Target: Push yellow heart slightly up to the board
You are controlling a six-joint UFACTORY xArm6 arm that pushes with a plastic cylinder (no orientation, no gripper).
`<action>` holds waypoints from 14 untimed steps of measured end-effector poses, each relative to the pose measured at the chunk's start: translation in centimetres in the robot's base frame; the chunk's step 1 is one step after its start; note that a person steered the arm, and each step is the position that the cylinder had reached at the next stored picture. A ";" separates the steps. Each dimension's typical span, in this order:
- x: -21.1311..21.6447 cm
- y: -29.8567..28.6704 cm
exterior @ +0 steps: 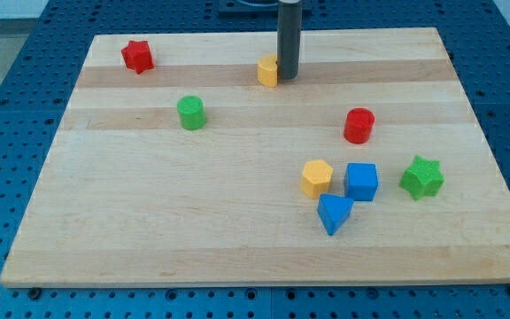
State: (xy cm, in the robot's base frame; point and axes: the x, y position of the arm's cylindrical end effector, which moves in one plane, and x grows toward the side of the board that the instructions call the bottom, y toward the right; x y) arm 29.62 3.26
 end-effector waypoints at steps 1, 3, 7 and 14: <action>-0.2 0.0; 2.1 2.9; 6.7 -0.1; -0.6 -1.4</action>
State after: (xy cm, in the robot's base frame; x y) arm 28.99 1.89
